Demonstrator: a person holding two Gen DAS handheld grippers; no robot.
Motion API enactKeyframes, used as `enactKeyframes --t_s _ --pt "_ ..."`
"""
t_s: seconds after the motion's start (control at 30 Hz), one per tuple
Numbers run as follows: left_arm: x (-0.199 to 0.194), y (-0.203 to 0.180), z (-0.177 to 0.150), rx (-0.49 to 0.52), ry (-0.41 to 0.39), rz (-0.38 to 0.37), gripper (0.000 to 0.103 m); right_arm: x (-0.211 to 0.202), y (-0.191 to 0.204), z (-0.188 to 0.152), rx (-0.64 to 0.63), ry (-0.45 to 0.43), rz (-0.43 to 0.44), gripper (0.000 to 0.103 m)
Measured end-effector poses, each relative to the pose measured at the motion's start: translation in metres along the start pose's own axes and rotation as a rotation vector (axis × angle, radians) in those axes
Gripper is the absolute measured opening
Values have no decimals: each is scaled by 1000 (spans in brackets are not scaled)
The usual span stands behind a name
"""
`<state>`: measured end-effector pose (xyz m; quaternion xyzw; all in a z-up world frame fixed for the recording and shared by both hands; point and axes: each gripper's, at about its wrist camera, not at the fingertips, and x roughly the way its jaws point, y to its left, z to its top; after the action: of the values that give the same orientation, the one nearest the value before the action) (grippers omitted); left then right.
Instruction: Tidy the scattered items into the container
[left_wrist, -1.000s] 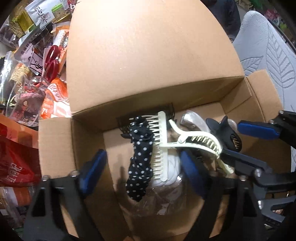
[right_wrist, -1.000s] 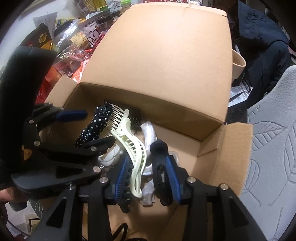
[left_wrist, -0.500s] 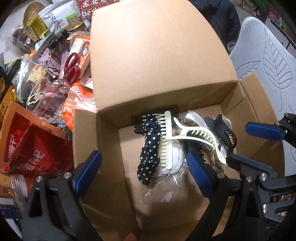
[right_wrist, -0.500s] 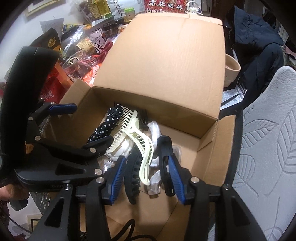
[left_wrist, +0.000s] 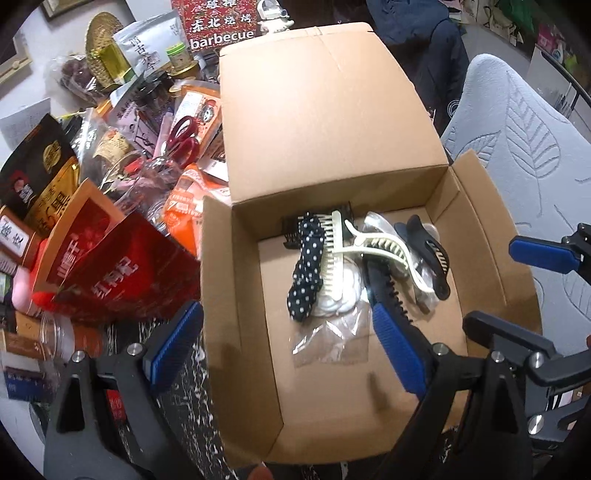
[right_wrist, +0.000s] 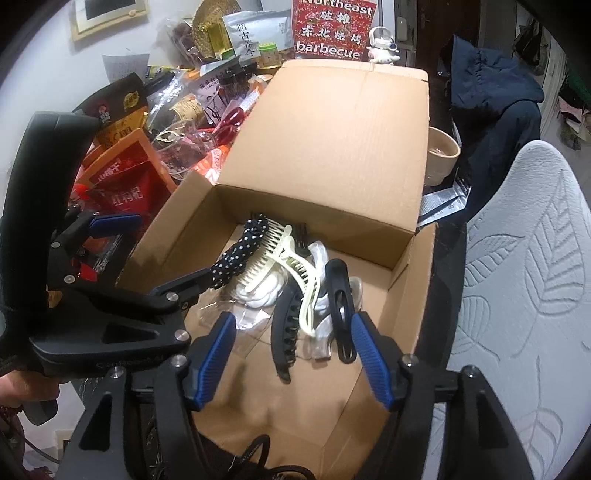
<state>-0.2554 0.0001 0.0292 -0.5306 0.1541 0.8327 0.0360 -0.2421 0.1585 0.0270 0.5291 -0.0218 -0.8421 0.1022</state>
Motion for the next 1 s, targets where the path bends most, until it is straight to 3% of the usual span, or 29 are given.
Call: enactKeyframes --t_s 1.0 --pt "-72 -16 -87 -10 -9 29 93 -72 35 -87 -30 16 12 70"
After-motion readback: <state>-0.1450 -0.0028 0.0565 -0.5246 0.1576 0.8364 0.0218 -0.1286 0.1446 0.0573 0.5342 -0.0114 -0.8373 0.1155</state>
